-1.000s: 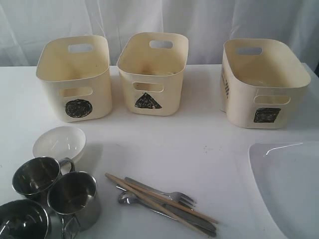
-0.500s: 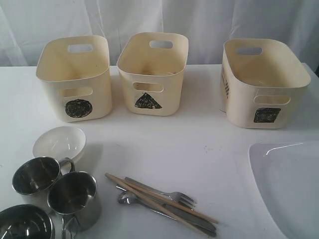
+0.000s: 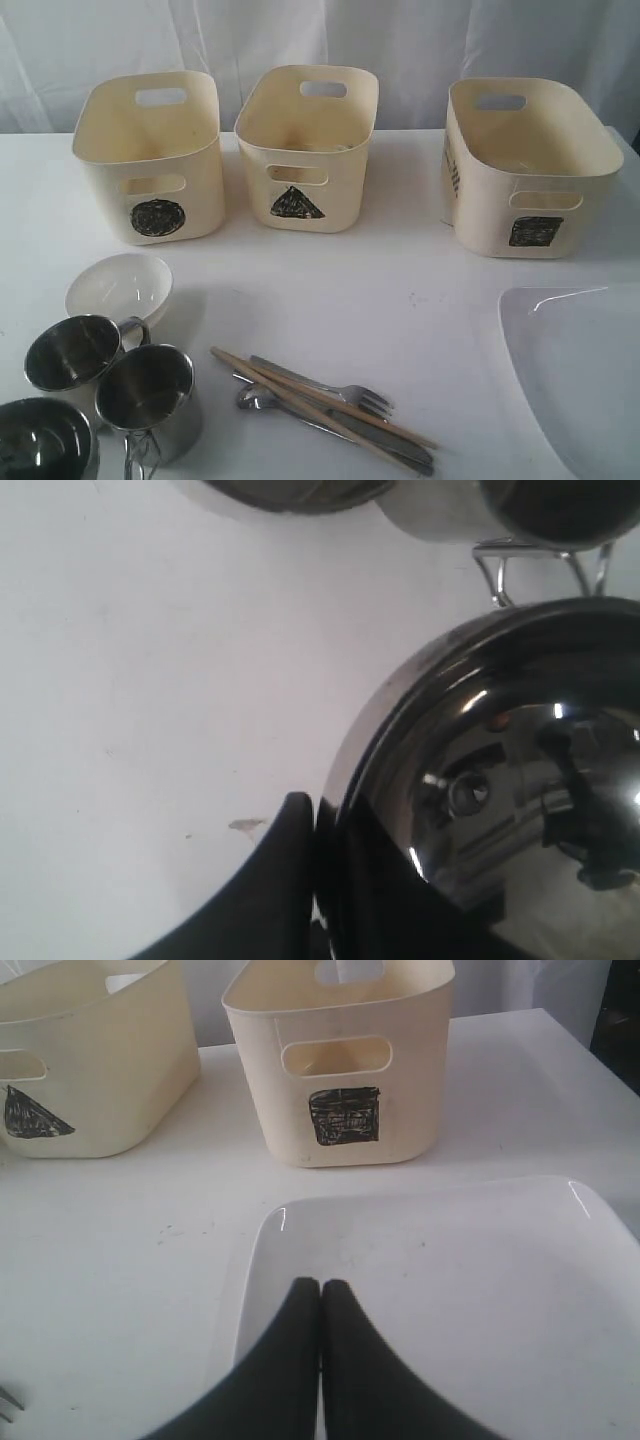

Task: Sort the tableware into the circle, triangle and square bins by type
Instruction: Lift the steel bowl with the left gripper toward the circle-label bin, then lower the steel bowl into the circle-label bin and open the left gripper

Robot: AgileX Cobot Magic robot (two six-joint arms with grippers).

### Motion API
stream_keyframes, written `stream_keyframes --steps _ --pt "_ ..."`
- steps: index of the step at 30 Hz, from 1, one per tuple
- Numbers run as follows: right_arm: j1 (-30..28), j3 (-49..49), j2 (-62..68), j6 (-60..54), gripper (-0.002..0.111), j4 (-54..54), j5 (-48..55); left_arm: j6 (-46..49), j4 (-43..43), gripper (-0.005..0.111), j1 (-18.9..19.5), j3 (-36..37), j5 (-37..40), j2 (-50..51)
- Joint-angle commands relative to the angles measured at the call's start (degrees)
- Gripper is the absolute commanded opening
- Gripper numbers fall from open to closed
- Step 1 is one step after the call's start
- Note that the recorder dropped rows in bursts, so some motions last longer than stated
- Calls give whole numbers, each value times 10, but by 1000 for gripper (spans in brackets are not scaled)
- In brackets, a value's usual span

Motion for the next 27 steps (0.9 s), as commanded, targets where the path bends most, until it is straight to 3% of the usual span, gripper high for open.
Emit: stream_keyframes --steps 1,5,8,13,18,22,27 --pt "0 1 -2 0 0 0 -7 0 -9 0 0 -88 25 -39" --pt "0 1 -2 0 0 0 -7 -6 -9 0 0 -185 -60 -50" --pt "0 1 -2 0 0 0 -7 -41 -9 0 0 -246 -197 -19" --pt "0 1 -2 0 0 0 -7 -26 -50 0 0 -340 -399 125" --pt "0 1 -2 0 0 0 -7 -20 -61 0 -23 -437 -602 276" --pt "0 1 -2 0 0 0 -7 -20 -19 0 -55 -516 -629 374" --pt "0 1 -2 0 0 0 -7 -20 105 0 -90 -566 -644 471"
